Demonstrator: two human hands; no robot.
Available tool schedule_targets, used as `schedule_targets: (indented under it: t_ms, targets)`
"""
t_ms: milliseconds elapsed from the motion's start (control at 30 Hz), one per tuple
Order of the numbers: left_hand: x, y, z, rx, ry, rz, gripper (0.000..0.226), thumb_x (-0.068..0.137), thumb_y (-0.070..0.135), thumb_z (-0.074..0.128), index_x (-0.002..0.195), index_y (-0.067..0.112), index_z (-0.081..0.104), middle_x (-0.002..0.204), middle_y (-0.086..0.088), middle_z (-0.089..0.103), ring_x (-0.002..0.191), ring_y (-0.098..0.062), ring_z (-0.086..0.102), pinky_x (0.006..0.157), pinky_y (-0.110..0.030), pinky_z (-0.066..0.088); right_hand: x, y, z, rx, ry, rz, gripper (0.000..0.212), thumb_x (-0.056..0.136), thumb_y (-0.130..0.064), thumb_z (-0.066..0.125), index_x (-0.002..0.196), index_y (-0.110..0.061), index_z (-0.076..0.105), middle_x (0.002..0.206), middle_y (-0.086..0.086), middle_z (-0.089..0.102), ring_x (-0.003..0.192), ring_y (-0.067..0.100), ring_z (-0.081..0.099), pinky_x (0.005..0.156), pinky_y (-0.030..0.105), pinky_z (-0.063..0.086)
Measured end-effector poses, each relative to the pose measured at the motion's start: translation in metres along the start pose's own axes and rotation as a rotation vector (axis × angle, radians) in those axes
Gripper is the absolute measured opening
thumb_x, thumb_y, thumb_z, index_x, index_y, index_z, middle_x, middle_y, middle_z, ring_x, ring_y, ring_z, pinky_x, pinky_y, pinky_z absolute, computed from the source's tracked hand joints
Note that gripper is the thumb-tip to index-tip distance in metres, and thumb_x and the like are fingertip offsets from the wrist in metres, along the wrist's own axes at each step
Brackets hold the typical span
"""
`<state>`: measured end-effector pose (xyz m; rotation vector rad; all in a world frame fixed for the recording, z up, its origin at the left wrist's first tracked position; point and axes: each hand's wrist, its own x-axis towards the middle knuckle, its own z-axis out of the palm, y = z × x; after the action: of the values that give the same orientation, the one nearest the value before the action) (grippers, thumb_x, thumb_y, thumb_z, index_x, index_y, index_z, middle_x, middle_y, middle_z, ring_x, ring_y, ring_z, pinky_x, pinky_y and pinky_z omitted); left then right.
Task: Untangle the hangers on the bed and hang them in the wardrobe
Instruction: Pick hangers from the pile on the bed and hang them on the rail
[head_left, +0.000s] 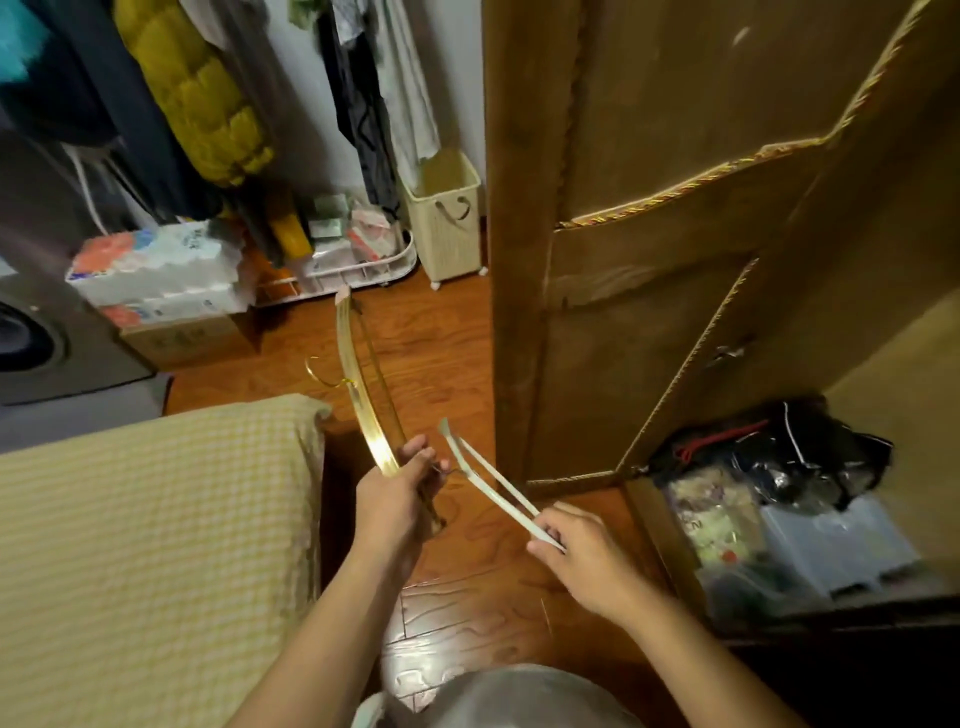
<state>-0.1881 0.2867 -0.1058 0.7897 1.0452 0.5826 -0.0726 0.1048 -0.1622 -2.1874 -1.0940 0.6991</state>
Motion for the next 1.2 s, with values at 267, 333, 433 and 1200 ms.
schedule_targets:
  t_ms: [267, 333, 433, 1200]
  targets:
    - [0.023, -0.052, -0.019, 0.014, 0.016, -0.184, 0.017, 0.094, -0.005, 0.055, 0.105, 0.005, 0.061, 0.083, -0.016, 0.059, 0.062, -0.019, 0.061, 0.053, -0.026, 0.055, -0.023, 0.058, 0.022, -0.183, -0.074, 0.181, 0.016, 0.093, -0.027, 0.063, 0.106, -0.036, 0.062, 0.102, -0.020, 0.049, 0.103, 0.005, 0.046, 0.085, 0.019, 0.041]
    - [0.041, -0.063, -0.032, -0.007, 0.036, -0.303, 0.015, 0.095, -0.005, 0.054, 0.105, 0.003, 0.061, 0.087, -0.019, 0.061, 0.064, -0.020, 0.064, 0.055, -0.026, 0.059, -0.030, 0.067, 0.034, -0.195, -0.046, 0.251, 0.018, 0.092, -0.029, 0.064, 0.110, -0.032, 0.065, 0.104, -0.016, 0.052, 0.105, 0.010, 0.052, 0.087, 0.024, 0.045]
    - [0.078, -0.073, -0.053, 0.179, -0.014, -0.469, 0.009, 0.097, 0.001, 0.053, 0.103, 0.006, 0.056, 0.089, -0.023, 0.060, 0.060, -0.024, 0.064, 0.046, -0.029, 0.057, -0.036, 0.062, 0.061, -0.247, -0.061, 0.368, 0.018, 0.095, -0.034, 0.059, 0.110, -0.029, 0.066, 0.115, -0.010, 0.057, 0.111, 0.016, 0.058, 0.086, 0.029, 0.046]
    - [-0.055, 0.009, 0.279, 1.520, -1.334, 0.392, 0.069, 0.089, 0.000, 0.052, 0.151, 0.026, 0.035, 0.133, -0.017, 0.060, 0.096, -0.032, 0.070, 0.071, -0.034, 0.056, -0.232, -0.045, -0.171, -0.117, 1.167, 0.980, 0.021, 0.092, -0.027, 0.060, 0.109, -0.026, 0.072, 0.101, 0.003, 0.070, 0.098, 0.026, 0.064, 0.085, 0.037, 0.051]
